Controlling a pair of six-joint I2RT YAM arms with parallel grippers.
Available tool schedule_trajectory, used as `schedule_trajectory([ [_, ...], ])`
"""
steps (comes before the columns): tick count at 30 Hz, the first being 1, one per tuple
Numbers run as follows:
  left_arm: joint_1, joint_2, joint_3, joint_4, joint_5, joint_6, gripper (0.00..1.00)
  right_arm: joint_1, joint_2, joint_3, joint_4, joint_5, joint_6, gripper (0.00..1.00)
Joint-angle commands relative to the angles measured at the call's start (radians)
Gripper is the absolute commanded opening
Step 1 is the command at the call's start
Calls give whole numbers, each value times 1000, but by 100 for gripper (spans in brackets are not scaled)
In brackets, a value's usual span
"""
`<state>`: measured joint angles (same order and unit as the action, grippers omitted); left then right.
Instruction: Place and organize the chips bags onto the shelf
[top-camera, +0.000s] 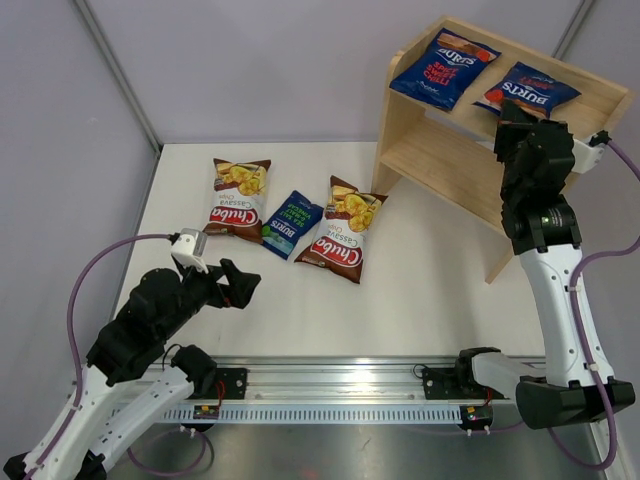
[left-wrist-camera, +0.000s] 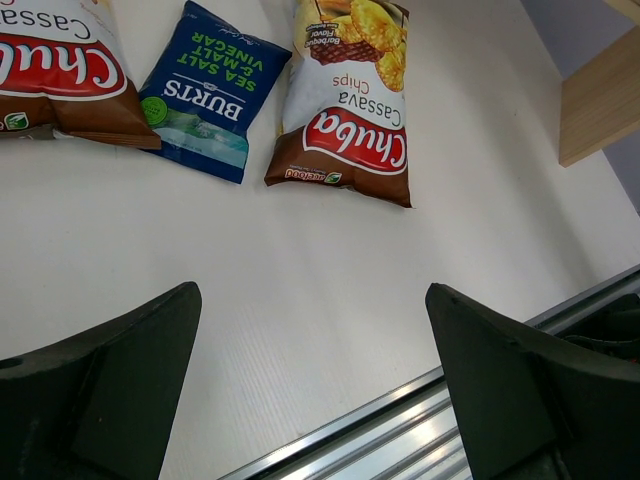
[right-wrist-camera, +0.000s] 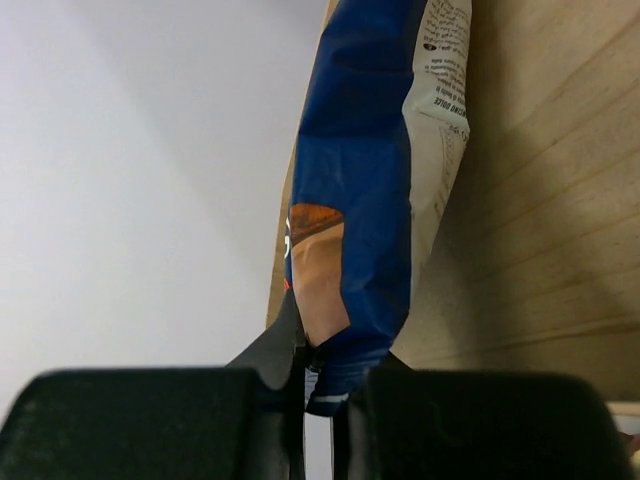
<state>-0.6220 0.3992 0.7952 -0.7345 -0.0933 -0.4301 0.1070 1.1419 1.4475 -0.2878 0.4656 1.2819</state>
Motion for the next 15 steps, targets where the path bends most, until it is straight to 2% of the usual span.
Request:
schedule_trajectory([
  [1, -5, -6, 2, 21, -25, -4, 99, 0, 35, -21, 55, -70, 62, 0],
  [13, -5, -10, -2, 24, -25, -2, 99, 2, 81, 7, -17, -94, 83, 3],
  [14, -5, -8, -1, 24, -25, -2, 99, 2, 75, 2, -30, -88, 97, 6],
  [15, -5, -2, 1, 24, -23, -2, 99, 2, 67, 2, -43, -68, 100, 14],
])
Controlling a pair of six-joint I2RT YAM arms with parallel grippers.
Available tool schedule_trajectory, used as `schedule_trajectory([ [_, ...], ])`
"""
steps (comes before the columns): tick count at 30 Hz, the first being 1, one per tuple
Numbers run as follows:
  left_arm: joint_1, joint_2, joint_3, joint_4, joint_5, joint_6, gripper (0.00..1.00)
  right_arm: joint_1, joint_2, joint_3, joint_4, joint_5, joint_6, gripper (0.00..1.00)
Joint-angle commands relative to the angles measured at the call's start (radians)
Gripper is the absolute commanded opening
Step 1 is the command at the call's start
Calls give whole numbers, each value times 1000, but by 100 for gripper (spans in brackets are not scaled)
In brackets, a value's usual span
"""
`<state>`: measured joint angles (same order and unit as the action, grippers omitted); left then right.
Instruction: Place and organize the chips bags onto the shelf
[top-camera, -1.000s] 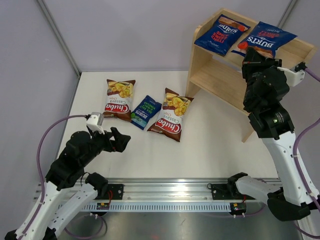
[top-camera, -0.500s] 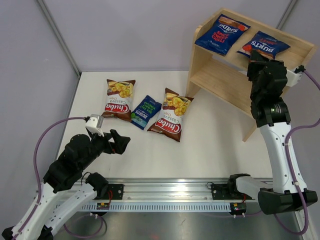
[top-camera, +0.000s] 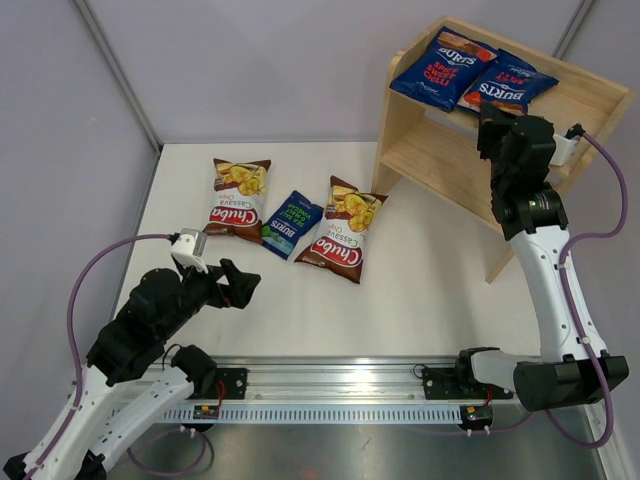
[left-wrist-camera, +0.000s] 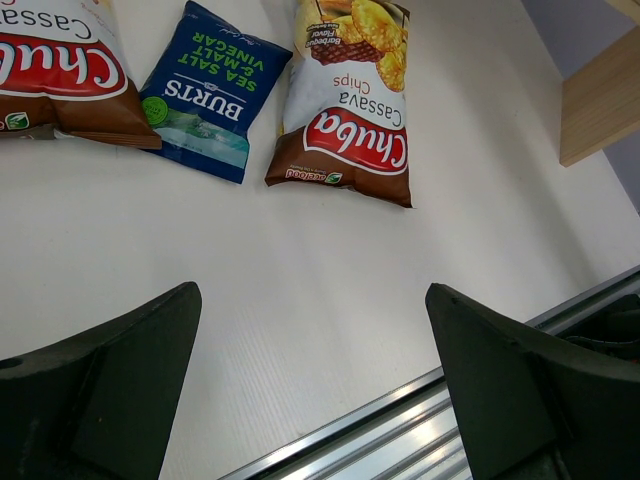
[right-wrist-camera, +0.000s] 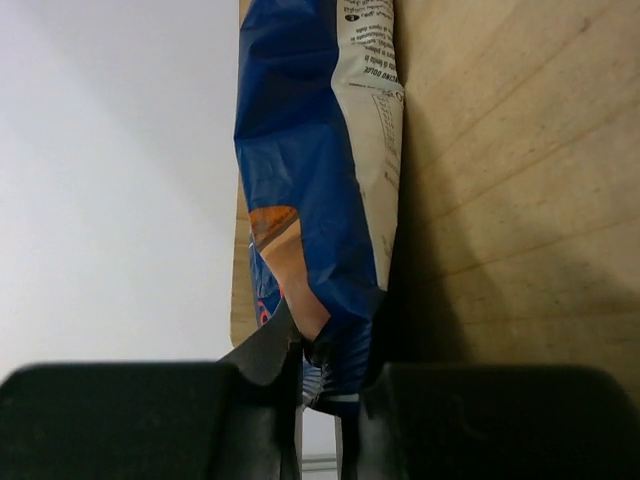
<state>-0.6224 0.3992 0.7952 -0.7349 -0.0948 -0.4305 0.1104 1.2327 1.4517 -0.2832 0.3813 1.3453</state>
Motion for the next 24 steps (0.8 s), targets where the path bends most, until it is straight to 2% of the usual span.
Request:
schedule_trajectory([
  [1, -5, -2, 1, 25, -20, -2, 99, -2, -25, -2, -53, 22, 37, 16],
  [2, -5, 0, 1, 25, -20, -4, 99, -2, -27, 1, -54, 25, 31, 17],
  [7, -5, 0, -1, 26, -14, -1, 99, -2, -6, 61, -109, 28, 20, 44],
  [16, -5, -5, -1, 26, -17, -4, 99, -2, 16, 164, -295, 22, -14, 77],
  [21, -5, -10, -2, 25, -23, -7, 99, -2, 5, 151, -306, -13, -11, 80],
  [24, -5, -14, -4, 25, -25, -7, 99, -2, -21, 119, -292, -39, 3, 74],
])
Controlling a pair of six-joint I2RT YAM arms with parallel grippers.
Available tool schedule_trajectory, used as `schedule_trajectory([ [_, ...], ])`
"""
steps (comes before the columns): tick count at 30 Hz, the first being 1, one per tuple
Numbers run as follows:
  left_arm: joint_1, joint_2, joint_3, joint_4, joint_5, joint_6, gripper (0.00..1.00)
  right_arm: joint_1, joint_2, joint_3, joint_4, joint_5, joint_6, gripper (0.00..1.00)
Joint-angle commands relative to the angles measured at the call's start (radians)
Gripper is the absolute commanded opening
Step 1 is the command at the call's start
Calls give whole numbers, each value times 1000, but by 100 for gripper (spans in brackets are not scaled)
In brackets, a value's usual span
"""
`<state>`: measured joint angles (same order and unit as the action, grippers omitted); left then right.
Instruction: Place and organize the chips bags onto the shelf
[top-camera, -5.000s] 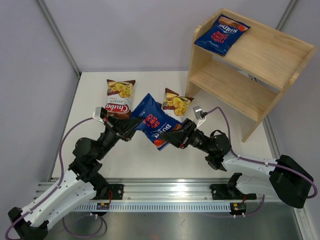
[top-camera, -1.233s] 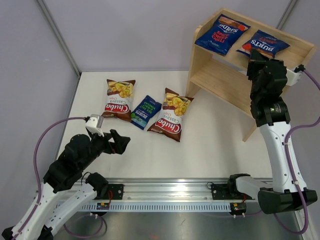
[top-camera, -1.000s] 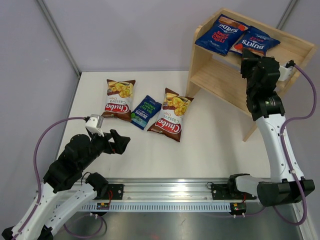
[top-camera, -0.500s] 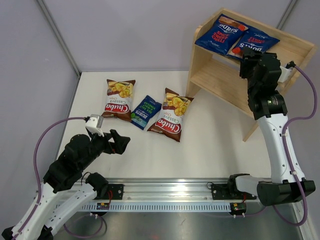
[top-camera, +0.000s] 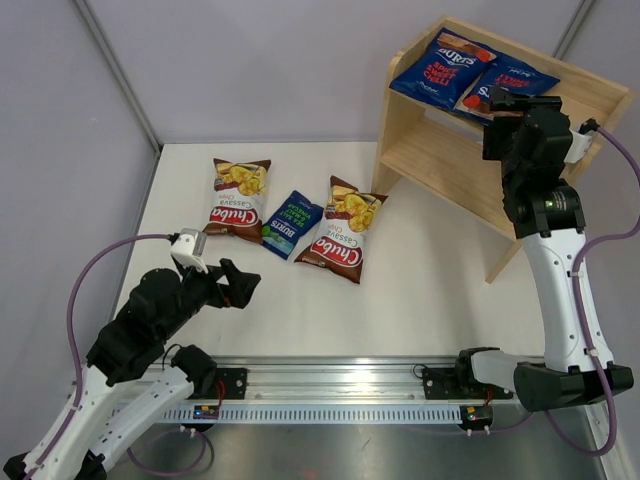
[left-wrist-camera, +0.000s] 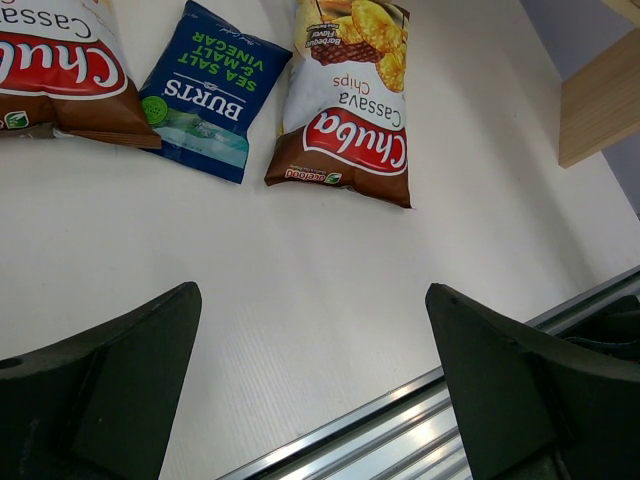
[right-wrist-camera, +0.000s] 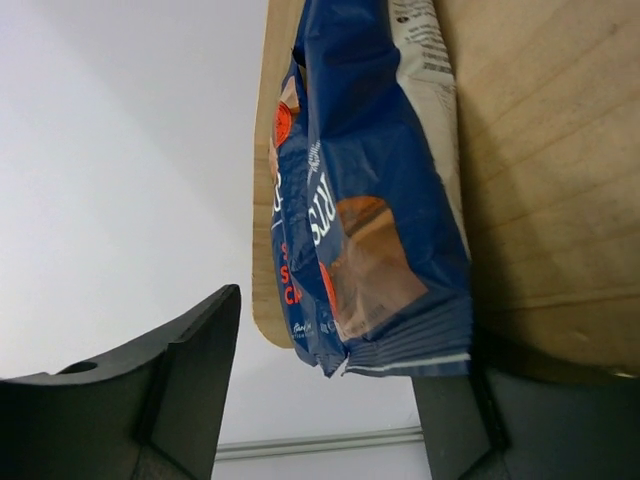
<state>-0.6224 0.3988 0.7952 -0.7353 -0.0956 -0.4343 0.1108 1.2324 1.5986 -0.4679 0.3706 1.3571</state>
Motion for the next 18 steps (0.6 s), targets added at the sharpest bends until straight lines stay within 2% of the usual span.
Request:
schedule_trajectory([
  [1, -5, -12, -4, 25, -24, -1, 99, -2, -31, -44, -79, -32, -3, 71],
  [2, -5, -12, -4, 25, -23, -3, 99, -3, -46, -58, -68, -32, 10, 67],
  [3, -5, -14, -4, 25, -23, -3, 99, -2, -54, -80, -55, -29, 10, 55],
  [5, -7, -20, -4, 25, -23, -3, 99, -2, -57, -88, -37, -24, 5, 43],
  [9, -5, -31, -5, 27, -24, -4, 99, -2, -31, -78, -12, -42, 2, 27],
  [18, -8, -34, -4, 27, -26, -3, 99, 0, 38, -35, 14, -93, -1, 20],
])
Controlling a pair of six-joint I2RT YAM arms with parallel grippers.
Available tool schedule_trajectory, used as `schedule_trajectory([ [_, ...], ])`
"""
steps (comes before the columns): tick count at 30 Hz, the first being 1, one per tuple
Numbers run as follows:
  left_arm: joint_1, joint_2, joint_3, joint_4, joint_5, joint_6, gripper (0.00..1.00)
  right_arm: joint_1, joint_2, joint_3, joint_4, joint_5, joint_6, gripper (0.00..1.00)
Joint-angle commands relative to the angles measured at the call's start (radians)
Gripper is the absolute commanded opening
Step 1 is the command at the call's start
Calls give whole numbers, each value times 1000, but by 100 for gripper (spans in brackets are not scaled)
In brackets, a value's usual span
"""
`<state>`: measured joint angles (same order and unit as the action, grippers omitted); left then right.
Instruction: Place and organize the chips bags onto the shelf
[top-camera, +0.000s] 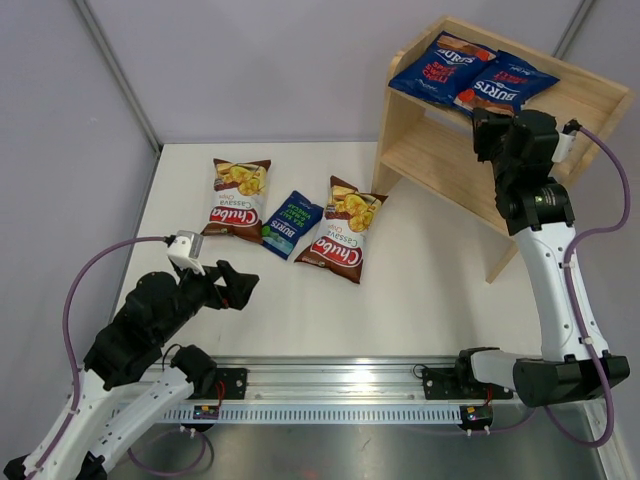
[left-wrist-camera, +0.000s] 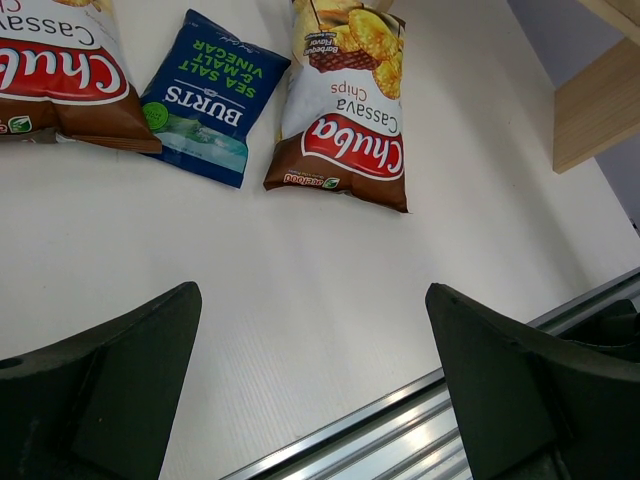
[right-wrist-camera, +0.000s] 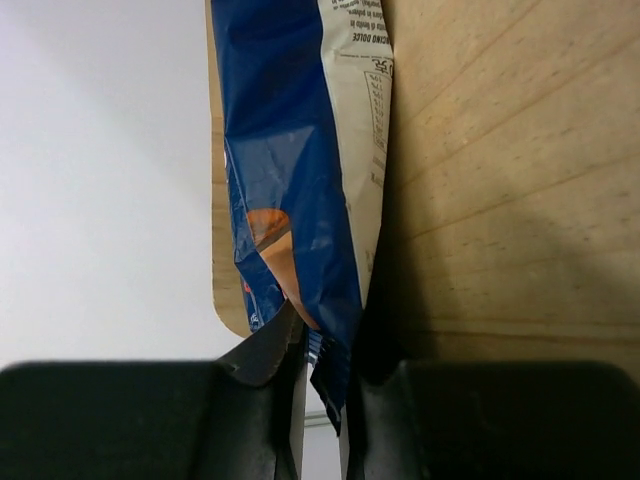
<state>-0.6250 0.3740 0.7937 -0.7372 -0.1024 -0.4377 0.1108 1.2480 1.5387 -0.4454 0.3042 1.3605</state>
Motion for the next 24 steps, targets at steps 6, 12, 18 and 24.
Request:
schedule_trajectory([
  [6, -8, -15, -4, 29, -20, -1, 99, 0, 30, 18, 5, -39, -3, 24],
  [12, -12, -10, -4, 28, -20, -1, 99, 0, -24, 31, -48, 22, -35, 57],
  [18, -12, -12, -2, 27, -34, -7, 99, -2, -50, 50, -110, 27, -60, 74],
  [24, -12, 5, 2, 16, -59, -16, 99, 0, -84, -9, -105, 3, -49, 79],
])
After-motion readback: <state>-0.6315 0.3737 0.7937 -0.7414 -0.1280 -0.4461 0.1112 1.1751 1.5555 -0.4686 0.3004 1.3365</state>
